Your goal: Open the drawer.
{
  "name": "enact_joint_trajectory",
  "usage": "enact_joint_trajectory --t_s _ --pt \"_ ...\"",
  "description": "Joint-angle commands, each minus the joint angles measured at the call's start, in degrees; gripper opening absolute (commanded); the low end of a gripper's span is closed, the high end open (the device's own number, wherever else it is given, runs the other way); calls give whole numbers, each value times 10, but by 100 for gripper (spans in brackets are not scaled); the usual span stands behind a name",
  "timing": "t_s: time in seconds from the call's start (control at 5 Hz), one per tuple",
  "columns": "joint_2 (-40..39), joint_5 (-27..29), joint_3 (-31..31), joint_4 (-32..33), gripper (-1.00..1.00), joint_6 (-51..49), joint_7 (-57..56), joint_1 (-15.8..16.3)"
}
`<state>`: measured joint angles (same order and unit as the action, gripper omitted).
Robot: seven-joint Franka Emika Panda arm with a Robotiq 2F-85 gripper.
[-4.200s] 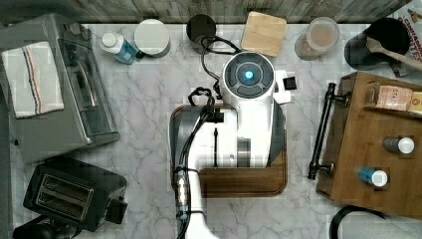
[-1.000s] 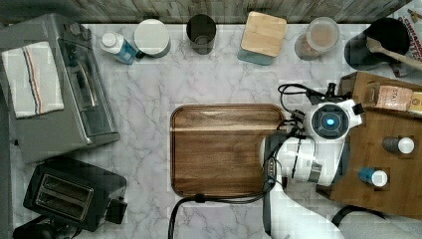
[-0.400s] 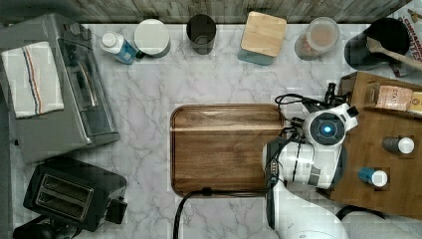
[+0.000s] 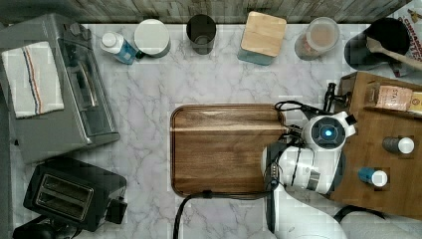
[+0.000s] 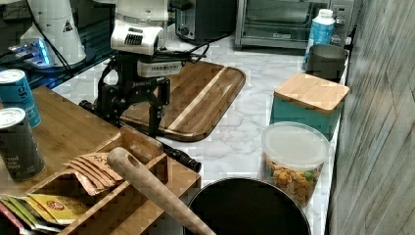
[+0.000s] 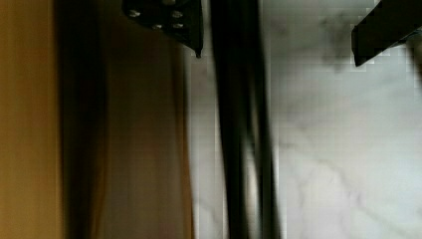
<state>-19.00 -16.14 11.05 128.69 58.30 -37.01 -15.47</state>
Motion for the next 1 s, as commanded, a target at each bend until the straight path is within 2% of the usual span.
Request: enact_joint_trajectory --t_s 0.2,0.4,0.6,0.8,1.0 --pt "58 35 -61 -7 100 26 -22 29" --pt "57 77 -93 -15 100 14 -56 23" --pt "69 101 -115 -6 100 17 -71 36" --pt "89 99 -145 20 100 45 -60 45" --pt "89 110 -171 20 100 40 -26 56"
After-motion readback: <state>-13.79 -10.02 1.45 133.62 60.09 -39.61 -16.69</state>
